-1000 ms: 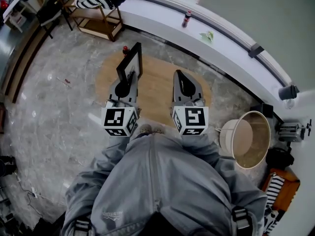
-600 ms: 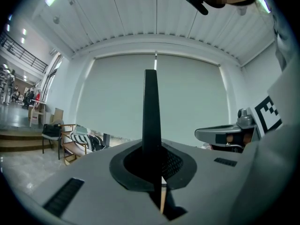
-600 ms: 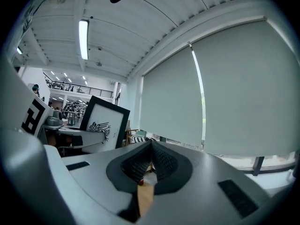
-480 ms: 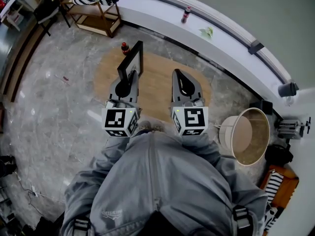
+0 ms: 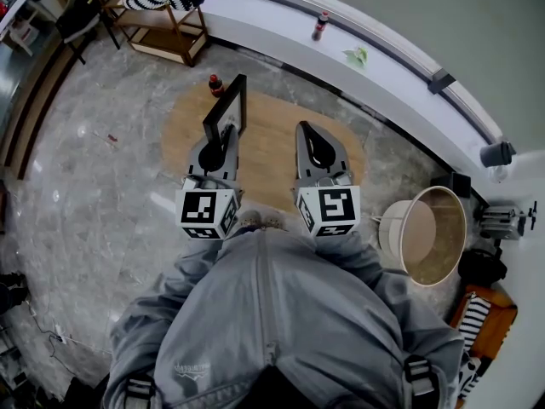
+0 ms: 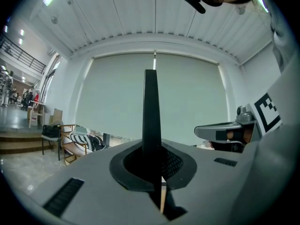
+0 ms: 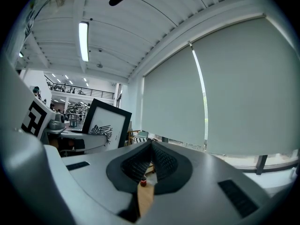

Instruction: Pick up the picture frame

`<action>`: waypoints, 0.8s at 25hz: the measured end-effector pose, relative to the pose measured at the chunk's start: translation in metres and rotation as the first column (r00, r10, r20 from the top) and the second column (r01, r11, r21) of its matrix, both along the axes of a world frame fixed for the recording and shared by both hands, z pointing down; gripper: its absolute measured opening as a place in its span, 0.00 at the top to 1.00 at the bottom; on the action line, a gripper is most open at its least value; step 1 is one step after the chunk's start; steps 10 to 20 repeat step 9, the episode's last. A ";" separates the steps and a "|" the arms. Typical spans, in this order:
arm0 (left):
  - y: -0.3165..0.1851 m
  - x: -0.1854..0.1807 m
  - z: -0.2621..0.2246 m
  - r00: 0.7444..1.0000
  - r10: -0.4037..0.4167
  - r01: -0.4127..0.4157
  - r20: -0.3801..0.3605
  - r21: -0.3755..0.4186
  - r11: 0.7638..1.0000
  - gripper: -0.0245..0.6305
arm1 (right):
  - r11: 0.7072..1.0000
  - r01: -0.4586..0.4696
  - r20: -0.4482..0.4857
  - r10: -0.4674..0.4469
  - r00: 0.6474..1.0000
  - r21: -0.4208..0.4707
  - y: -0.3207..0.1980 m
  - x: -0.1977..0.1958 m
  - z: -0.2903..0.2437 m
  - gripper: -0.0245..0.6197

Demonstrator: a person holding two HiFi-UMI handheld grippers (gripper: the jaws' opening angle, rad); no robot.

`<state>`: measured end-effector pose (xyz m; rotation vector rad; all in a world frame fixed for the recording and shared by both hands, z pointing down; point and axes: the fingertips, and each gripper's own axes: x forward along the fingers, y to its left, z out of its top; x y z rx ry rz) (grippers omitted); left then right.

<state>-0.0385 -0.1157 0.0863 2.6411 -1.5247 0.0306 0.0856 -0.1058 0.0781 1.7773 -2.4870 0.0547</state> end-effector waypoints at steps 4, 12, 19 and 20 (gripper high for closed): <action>-0.002 -0.004 0.000 1.000 0.001 -0.001 0.004 -0.001 1.000 0.93 | 1.000 0.006 0.005 -0.006 1.000 -0.003 -0.002 -0.005 0.001 0.91; -0.009 -0.009 0.006 1.000 -0.001 0.001 0.007 -0.011 1.000 0.93 | 1.000 0.017 0.004 -0.017 1.000 -0.003 -0.010 -0.012 0.002 0.91; -0.009 -0.009 0.006 1.000 -0.001 0.001 0.007 -0.011 1.000 0.93 | 1.000 0.017 0.004 -0.017 1.000 -0.003 -0.010 -0.012 0.002 0.91; -0.009 -0.009 0.006 1.000 -0.001 0.001 0.007 -0.011 1.000 0.93 | 1.000 0.017 0.004 -0.017 1.000 -0.003 -0.010 -0.012 0.002 0.91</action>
